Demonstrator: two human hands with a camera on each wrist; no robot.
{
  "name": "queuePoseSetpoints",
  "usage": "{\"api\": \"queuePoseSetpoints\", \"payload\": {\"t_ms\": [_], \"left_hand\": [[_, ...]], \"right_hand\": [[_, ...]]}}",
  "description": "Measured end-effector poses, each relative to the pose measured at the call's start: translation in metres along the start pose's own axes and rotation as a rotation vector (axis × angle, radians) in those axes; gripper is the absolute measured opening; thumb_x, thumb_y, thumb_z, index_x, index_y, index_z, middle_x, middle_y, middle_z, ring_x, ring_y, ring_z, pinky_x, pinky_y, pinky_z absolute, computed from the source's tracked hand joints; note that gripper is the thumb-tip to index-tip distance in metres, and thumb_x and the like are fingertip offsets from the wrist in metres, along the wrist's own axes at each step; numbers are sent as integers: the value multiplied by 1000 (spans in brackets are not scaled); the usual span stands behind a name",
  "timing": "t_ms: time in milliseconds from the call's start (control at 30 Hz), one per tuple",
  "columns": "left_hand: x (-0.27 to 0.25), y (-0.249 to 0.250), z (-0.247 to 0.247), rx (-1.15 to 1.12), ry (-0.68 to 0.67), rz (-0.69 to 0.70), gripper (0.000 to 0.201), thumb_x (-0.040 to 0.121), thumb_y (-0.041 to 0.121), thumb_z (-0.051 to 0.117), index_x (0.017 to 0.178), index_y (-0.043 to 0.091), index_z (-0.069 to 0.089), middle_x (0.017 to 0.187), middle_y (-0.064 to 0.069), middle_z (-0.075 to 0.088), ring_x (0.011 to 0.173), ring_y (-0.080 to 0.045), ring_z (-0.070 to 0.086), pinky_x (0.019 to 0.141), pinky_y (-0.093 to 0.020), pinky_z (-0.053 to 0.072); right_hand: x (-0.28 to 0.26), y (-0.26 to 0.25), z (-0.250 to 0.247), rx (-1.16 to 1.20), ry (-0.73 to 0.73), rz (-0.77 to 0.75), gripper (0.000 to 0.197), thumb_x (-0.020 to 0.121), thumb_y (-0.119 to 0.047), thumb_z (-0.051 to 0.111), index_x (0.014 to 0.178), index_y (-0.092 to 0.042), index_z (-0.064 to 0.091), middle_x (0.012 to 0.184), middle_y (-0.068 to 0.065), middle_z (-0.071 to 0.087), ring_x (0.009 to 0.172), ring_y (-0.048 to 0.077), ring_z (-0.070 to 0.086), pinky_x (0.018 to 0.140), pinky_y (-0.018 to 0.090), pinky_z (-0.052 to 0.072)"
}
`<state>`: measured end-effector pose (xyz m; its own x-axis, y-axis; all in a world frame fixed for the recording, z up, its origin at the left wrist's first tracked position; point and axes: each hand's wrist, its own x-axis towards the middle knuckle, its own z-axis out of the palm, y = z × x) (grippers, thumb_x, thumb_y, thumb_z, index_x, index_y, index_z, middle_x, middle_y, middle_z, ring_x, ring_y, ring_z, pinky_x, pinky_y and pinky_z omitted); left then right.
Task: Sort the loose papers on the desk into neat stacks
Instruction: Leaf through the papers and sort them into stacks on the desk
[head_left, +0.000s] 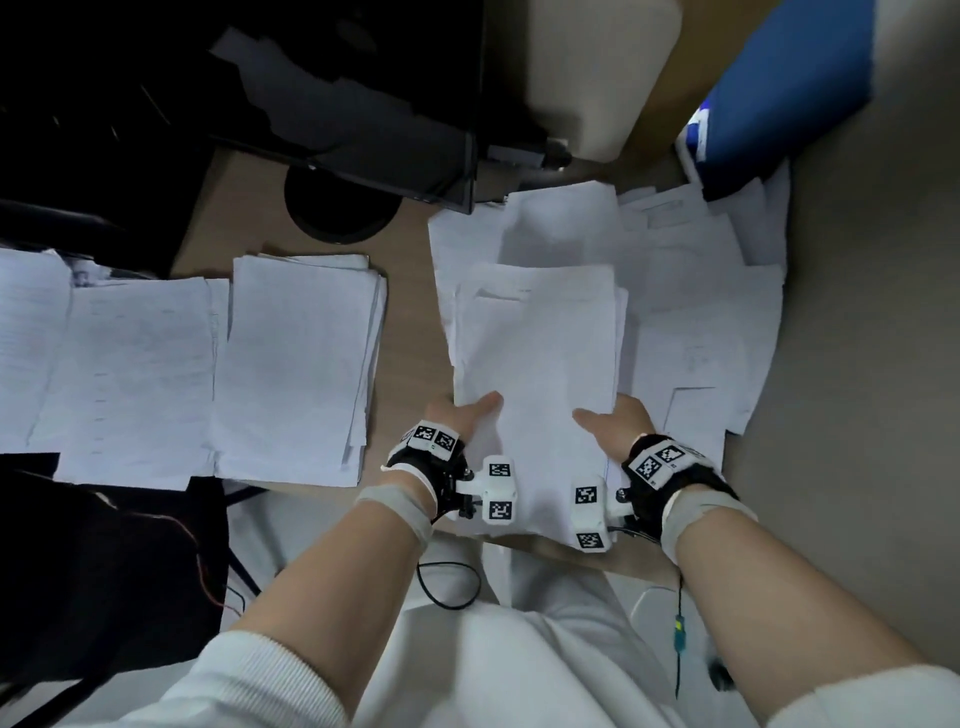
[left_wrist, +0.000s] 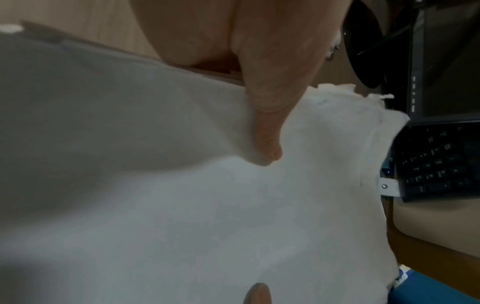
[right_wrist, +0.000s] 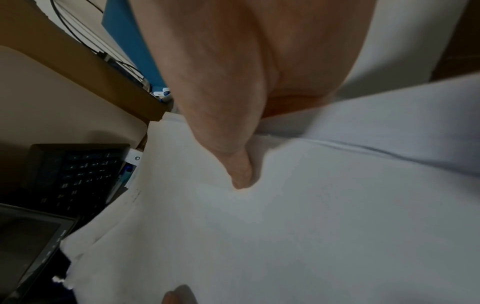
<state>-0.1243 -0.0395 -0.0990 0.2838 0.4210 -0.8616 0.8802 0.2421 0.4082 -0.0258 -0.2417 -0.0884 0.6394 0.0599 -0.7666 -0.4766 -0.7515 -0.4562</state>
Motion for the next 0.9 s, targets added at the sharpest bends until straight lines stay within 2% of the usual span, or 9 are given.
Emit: {"api": "queuePoseSetpoints", "payload": {"t_ms": [67, 233, 333, 467, 567, 633, 733, 833, 900], "left_hand": [[-3, -1, -7, -26, 17, 47, 64, 55, 56, 79, 106, 18, 71, 91, 0, 76, 81, -25, 73, 84, -44, 60], [-11, 2, -26, 3, 10, 158, 16, 80, 31, 75, 86, 25, 61, 87, 6, 70, 80, -17, 67, 85, -34, 56], [-12, 13, -34, 86, -27, 236, 29, 81, 28, 78, 105, 17, 67, 102, -3, 72, 85, -21, 67, 81, -31, 55], [-11, 42, -39, 212, -129, 286, 53, 75, 23, 85, 122, 11, 63, 107, 1, 65, 99, -22, 65, 86, -30, 51], [-11, 70, -41, 23, -44, 341, 64, 79, 2, 78, 136, 14, 53, 123, -3, 59, 113, -26, 61, 92, -33, 52], [-13, 88, -45, -150, 31, 314, 60, 88, -4, 64, 142, 14, 45, 124, -6, 55, 109, -24, 58, 83, -25, 50], [-10, 93, -46, -286, 84, 239, 29, 101, 6, 47, 129, 10, 51, 122, -7, 51, 97, -24, 53, 71, -22, 45], [-1, 66, -36, -71, 79, 148, 36, 98, 11, 52, 132, 4, 57, 132, -15, 59, 118, -34, 59, 87, -31, 48], [2, 42, -26, 116, -76, 44, 26, 85, 18, 57, 103, 10, 73, 121, -21, 66, 109, -39, 65, 88, -36, 53]], "right_hand": [[-7, 1, 7, 5, 13, -34, 36, 86, -25, 71, 117, -9, 66, 112, 6, 70, 104, 28, 66, 97, 40, 51], [-23, -1, 11, 84, -54, -74, 27, 86, -15, 74, 112, -12, 67, 106, 2, 70, 96, 23, 67, 93, 35, 53], [-25, -3, 13, 52, 32, -63, 19, 86, -17, 70, 105, -10, 70, 105, 7, 73, 96, 27, 68, 92, 41, 55], [-25, -8, 14, 40, 144, -44, 23, 86, -18, 64, 108, -12, 66, 106, 6, 71, 96, 28, 66, 91, 37, 53], [-21, -11, 10, 103, 247, -5, 23, 87, -12, 61, 110, -8, 66, 106, 9, 70, 97, 29, 66, 86, 31, 50], [-19, -11, 4, 172, 302, 25, 24, 87, -7, 58, 109, -7, 65, 107, 11, 70, 96, 30, 66, 82, 31, 49], [-16, -8, -5, 249, 349, 64, 20, 88, -1, 53, 102, -15, 55, 101, 8, 64, 91, 30, 63, 75, 29, 44], [-13, -3, -10, 286, 366, 91, 25, 86, -4, 52, 107, -17, 57, 106, 10, 66, 94, 33, 63, 78, 33, 48], [-10, -2, -11, 305, 366, 75, 32, 85, -4, 49, 113, -16, 61, 109, 10, 68, 94, 32, 63, 83, 37, 52]]}}
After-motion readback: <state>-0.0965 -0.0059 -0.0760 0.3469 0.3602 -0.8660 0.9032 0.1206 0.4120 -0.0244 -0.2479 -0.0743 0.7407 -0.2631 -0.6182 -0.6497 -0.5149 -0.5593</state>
